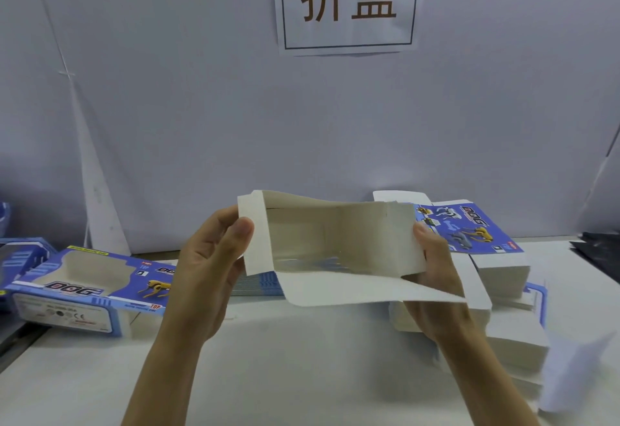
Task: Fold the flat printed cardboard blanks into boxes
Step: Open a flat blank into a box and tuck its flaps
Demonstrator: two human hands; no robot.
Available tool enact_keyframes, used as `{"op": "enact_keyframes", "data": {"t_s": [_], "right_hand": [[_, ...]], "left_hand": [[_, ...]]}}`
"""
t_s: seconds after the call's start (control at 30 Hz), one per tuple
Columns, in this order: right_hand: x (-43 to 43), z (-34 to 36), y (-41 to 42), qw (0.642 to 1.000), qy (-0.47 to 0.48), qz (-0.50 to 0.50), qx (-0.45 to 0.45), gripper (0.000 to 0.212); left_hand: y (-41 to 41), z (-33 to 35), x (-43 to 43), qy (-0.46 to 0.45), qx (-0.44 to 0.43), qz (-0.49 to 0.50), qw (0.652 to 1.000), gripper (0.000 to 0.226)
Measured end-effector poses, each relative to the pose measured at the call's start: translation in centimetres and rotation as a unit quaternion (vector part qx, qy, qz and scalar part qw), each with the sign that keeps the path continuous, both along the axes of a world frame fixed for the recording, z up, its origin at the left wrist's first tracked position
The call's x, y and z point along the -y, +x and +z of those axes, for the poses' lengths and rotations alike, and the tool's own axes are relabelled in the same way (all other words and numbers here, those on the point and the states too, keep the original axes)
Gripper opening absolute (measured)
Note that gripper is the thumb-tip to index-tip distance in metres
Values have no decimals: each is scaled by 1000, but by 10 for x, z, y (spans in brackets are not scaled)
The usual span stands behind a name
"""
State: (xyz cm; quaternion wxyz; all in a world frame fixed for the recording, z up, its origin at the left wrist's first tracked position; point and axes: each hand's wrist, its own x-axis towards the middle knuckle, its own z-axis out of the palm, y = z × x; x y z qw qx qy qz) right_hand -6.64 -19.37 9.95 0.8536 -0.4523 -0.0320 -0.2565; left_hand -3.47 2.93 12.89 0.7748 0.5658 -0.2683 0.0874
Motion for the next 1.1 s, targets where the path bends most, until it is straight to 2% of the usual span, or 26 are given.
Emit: {"op": "enact_keyframes", "data": {"t_s": [0.07, 0.17, 0.3, 0.37, 0.47, 0.6, 0.67, 0.73, 0.83, 0.9, 1.0, 1.1], "right_hand": [[-2, 6, -4, 998, -59, 17, 24, 37], [-1, 8, -9, 989, -146, 11, 26, 29], [0, 9, -7, 975, -197, -101, 32, 33], [0, 8, -7, 966, -212, -148, 34, 35], [3, 11, -9, 977, -147, -155, 14, 20], [14, 18, -6, 999, -5, 10, -42, 29], [16, 18, -5, 992, 51, 82, -83, 22], [14, 15, -3, 985, 68, 105, -120, 22], [15, 13, -1, 983, 85, 106, -120, 27], [18, 14, -1, 984, 104, 109, -98, 26], [15, 12, -3, 973, 133, 151, -111, 28], [6, 9, -3, 966, 128, 171, -145, 15]], "left_hand": [[1, 0, -2, -7, 5, 1, 1000, 46], [3, -2, -3, -16, 1, 15, 1000, 19], [5, -4, 1, 16, 22, 59, 998, 13], [6, -6, 3, 36, 29, 69, 997, 17], [8, -9, 4, 44, 11, 48, 998, 24], [14, -14, 5, 2, -60, -16, 998, 24], [16, -18, 4, -22, -92, -97, 991, 40], [14, -21, 3, 3, -98, -167, 981, 53], [15, -21, 3, 51, -90, -158, 982, 55], [19, -22, 2, 22, -90, -155, 984, 53], [21, -23, 2, -42, -114, -128, 984, 21], [24, -25, 3, -84, -123, -112, 982, 23]]}}
